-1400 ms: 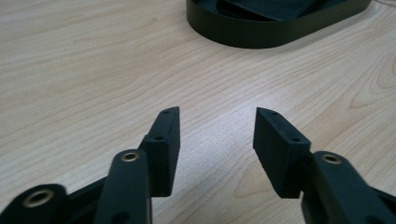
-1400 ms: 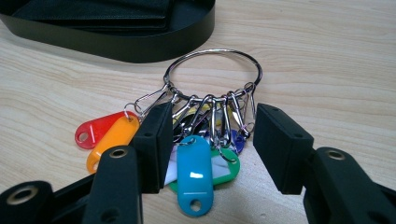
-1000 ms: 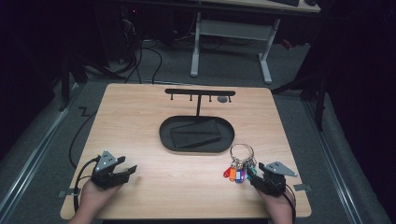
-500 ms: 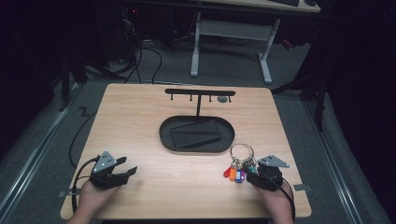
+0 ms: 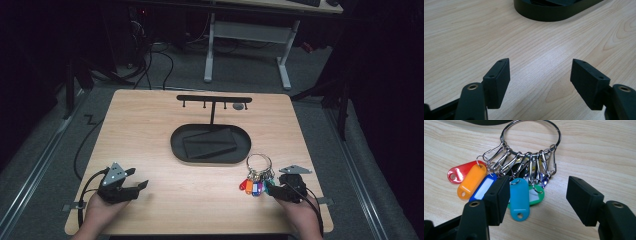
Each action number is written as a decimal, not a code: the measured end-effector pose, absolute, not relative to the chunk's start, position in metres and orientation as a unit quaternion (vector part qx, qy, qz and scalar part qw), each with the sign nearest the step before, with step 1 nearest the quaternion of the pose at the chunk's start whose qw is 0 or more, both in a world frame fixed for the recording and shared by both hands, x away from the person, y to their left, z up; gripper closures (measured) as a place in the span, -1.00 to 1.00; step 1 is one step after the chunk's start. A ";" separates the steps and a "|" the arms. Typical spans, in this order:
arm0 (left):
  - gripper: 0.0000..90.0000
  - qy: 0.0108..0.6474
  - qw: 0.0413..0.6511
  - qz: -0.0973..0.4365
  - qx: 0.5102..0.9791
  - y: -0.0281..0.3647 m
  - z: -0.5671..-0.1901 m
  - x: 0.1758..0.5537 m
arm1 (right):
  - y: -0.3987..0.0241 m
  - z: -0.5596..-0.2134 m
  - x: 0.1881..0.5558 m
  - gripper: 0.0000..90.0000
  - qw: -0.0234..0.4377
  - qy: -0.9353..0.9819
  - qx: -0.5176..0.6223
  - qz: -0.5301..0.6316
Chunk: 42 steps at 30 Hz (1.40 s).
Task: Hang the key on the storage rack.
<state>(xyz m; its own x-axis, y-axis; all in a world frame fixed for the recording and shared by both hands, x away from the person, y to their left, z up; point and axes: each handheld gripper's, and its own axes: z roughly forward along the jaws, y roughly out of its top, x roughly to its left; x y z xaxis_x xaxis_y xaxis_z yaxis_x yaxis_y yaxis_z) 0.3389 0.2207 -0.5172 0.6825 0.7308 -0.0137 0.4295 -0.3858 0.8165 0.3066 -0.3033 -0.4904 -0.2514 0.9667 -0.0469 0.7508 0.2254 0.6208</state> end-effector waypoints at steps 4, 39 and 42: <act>-0.28 0.353 0.424 0.175 0.815 0.219 -0.517 0.338 | -0.305 -0.486 0.306 -0.21 0.217 0.756 0.569 0.240; -0.29 0.322 0.439 0.166 0.822 0.212 -0.517 0.342 | -0.291 -0.468 0.349 -0.24 0.141 0.788 0.574 0.173; -0.29 0.320 0.439 0.166 0.823 0.211 -0.517 0.343 | -0.289 -0.466 0.359 -0.24 0.137 0.794 0.570 0.159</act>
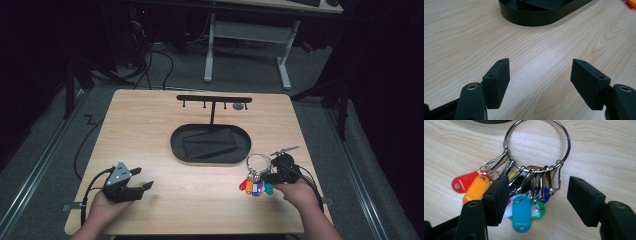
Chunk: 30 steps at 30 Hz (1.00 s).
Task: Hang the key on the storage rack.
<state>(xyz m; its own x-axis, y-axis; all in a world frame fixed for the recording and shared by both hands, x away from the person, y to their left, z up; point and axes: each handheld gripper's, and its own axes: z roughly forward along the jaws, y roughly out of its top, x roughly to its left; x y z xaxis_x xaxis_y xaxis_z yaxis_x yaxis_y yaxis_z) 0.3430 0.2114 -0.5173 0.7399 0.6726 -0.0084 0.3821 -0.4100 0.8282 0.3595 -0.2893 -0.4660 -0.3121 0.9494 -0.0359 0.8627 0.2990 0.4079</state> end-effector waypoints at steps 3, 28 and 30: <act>-0.29 0.321 0.435 0.165 0.825 0.212 -0.518 0.344 | -0.289 -0.465 0.375 -0.23 0.134 0.801 0.566 0.141; -0.28 0.316 0.427 0.163 0.831 0.213 -0.520 0.342 | -0.293 -0.480 0.450 0.17 0.043 0.808 0.585 0.054; -0.28 0.317 0.425 0.161 0.832 0.213 -0.521 0.343 | -0.293 -0.481 0.451 0.21 0.042 0.804 0.591 0.051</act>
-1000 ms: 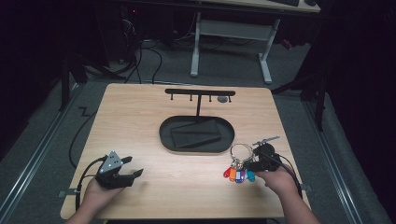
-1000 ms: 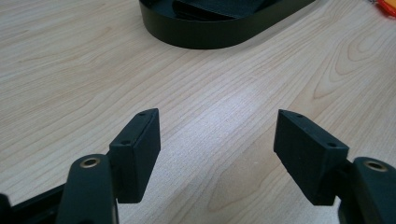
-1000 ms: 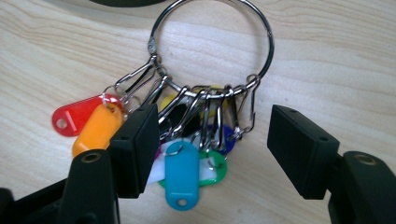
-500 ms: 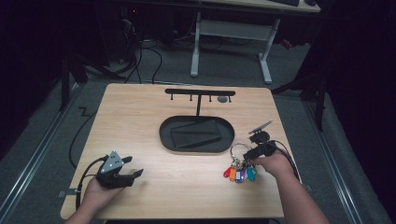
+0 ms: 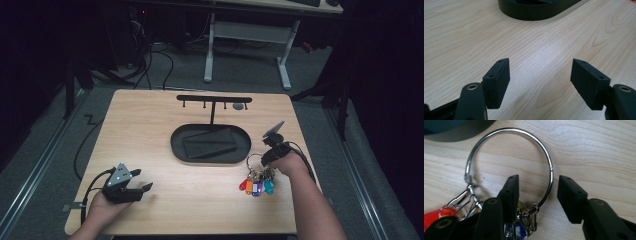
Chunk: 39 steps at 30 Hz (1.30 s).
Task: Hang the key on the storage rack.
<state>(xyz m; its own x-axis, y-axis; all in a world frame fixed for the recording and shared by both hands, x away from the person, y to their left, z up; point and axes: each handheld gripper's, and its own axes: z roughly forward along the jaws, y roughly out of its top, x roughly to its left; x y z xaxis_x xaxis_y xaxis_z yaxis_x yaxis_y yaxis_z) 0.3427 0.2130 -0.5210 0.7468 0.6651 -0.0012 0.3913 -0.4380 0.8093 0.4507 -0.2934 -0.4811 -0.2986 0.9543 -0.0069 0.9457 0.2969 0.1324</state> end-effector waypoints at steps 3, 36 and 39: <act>-0.28 0.317 0.423 0.157 0.834 0.213 -0.522 0.344 | -0.294 -0.485 0.454 0.35 0.041 0.801 0.596 0.042; -0.28 0.303 0.435 0.146 0.835 0.210 -0.520 0.340 | -0.268 -0.413 0.415 0.94 0.048 0.836 0.544 0.061; -0.28 0.304 0.436 0.144 0.835 0.210 -0.520 0.340 | -0.269 -0.400 0.410 0.94 0.052 0.838 0.539 0.064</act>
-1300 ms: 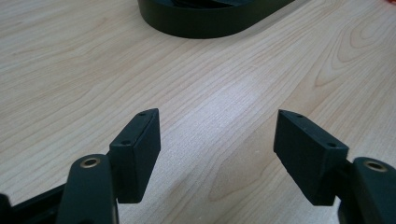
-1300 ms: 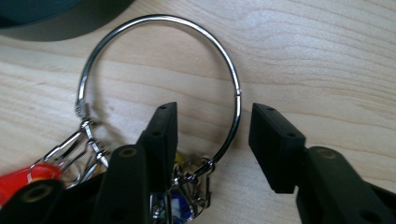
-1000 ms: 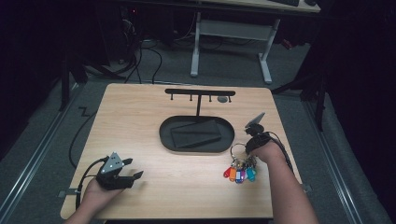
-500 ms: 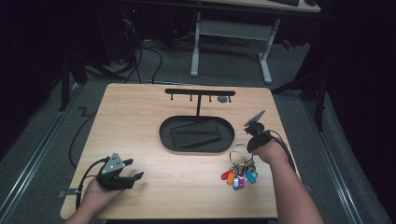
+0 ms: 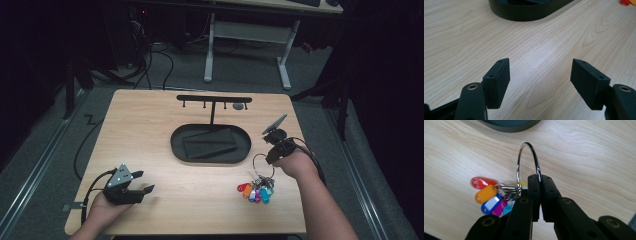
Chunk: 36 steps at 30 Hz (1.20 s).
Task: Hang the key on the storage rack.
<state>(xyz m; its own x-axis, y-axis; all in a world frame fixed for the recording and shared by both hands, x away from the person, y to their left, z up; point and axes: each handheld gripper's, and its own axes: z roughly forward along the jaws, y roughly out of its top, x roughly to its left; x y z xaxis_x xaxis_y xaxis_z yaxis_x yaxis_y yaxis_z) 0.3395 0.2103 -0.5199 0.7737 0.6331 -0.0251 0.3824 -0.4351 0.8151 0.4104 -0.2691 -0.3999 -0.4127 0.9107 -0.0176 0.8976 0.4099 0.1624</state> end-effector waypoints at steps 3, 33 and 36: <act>-0.28 0.303 0.437 0.143 0.834 0.209 -0.520 0.339 | -0.269 -0.384 0.407 0.94 0.059 0.840 0.535 0.068; -0.29 0.300 0.439 0.145 0.834 0.207 -0.519 0.340 | -0.253 -0.308 0.402 0.94 0.069 0.867 0.488 0.070; -0.30 0.303 0.443 0.150 0.830 0.206 -0.519 0.340 | -0.251 -0.302 0.405 0.94 0.071 0.867 0.487 0.078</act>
<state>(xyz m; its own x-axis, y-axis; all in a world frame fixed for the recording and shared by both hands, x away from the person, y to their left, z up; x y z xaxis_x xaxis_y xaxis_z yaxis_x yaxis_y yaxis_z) 0.3400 0.2064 -0.5186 0.7714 0.6361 -0.0187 0.3694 -0.4237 0.8271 0.4054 -0.2506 -0.3017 -0.5151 0.8558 -0.0482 0.8336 0.5132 0.2040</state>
